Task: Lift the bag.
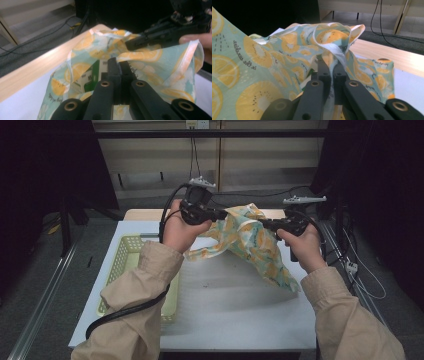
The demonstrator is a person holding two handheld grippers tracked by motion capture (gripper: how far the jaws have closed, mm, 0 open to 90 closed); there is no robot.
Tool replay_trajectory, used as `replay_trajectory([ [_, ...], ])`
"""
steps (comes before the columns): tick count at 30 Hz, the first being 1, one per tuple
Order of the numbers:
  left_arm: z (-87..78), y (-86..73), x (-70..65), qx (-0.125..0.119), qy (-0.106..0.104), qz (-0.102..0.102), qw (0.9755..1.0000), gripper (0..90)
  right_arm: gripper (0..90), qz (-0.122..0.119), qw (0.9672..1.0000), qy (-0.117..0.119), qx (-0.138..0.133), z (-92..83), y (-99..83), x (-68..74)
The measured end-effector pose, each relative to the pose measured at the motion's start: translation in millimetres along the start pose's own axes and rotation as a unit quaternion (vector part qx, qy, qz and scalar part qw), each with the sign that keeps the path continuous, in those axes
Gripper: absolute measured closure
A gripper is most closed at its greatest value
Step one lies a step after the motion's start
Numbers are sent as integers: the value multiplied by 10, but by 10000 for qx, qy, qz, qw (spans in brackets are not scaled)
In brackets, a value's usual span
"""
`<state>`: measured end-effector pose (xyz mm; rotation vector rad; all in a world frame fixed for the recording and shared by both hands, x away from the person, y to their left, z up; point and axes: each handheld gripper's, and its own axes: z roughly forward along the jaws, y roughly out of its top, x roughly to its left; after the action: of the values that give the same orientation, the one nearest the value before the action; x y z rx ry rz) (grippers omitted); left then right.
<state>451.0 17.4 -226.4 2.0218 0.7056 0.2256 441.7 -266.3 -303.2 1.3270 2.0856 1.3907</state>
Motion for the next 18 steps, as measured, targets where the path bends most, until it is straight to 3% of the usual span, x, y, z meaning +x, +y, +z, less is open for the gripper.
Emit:
replay_trajectory([
  [5,-141,311,6,-238,46,117,9996,900,888,-71,9997,-42,-249,-97,233,52],
  [10,-263,487,36,-393,106,168,9990,900,888,-106,9988,-46,-472,-191,389,109],
  [16,-172,284,123,-12,-269,5,9996,900,882,-76,9993,123,-352,-161,352,135],
  [18,-156,181,171,33,-394,-147,9991,849,822,-33,9993,228,-300,-114,309,159],
])
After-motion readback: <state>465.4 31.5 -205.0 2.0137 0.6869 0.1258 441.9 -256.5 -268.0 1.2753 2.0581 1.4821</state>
